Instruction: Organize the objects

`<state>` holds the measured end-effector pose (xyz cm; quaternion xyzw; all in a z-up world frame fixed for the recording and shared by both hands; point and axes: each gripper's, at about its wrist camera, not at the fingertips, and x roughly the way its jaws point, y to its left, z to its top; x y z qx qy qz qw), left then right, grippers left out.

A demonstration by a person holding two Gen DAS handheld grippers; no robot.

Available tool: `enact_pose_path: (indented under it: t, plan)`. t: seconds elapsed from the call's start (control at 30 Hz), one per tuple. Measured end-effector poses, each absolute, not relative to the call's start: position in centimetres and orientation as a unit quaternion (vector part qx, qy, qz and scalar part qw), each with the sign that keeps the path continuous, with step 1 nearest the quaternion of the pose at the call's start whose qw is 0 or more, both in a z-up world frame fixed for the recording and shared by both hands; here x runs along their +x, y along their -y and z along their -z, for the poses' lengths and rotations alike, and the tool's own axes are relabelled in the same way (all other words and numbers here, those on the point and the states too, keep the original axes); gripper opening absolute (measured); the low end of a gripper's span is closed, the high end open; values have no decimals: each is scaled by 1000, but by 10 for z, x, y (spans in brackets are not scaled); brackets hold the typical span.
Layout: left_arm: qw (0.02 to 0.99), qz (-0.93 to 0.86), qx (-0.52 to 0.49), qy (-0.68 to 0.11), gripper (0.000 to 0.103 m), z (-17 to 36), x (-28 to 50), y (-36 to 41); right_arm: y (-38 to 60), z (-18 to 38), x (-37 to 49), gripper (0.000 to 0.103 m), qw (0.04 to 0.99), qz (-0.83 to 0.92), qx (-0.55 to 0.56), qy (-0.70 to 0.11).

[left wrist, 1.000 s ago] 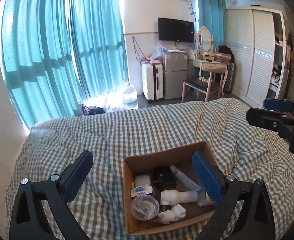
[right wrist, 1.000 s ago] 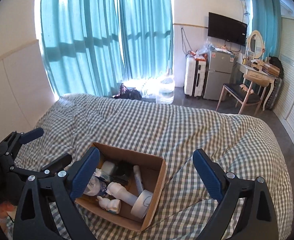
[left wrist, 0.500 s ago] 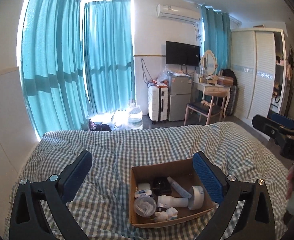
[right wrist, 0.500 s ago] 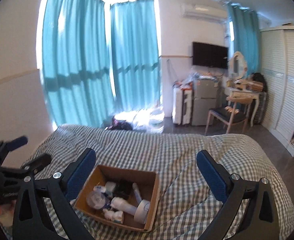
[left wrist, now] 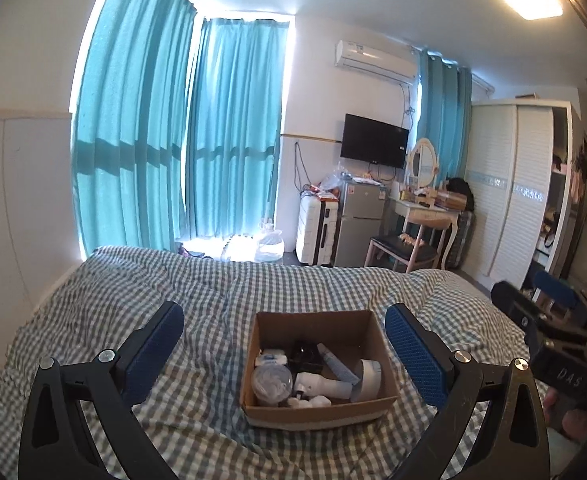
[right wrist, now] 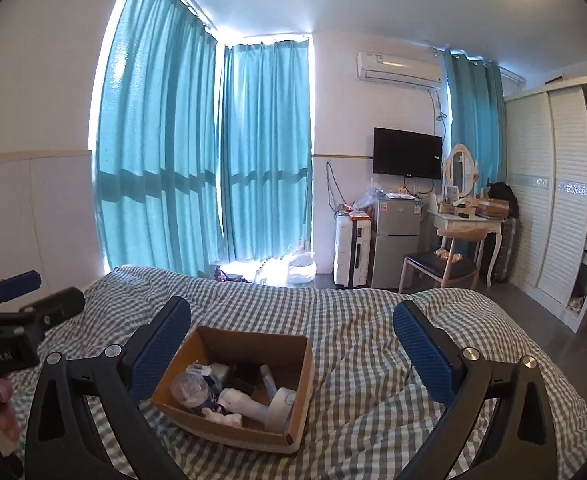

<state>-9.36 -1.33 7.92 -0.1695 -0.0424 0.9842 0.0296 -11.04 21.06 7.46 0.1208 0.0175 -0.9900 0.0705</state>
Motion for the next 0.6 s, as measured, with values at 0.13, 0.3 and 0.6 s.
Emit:
enact_pose_path:
  t: [0.13,0.3,0.6]
  plan:
    - [12,-986,-162,30,103,-69,-72,9,-207,-61,-91,102,70,989,125,-32]
    - [-3,-988,-157,-6,103,-52,-47,4,-199,-43,-70,102,57,990,116,-52]
    - [-33,-986,-161,-5,103,-27,-25,14,-195,-10,-45,102,48,992,110,-40]
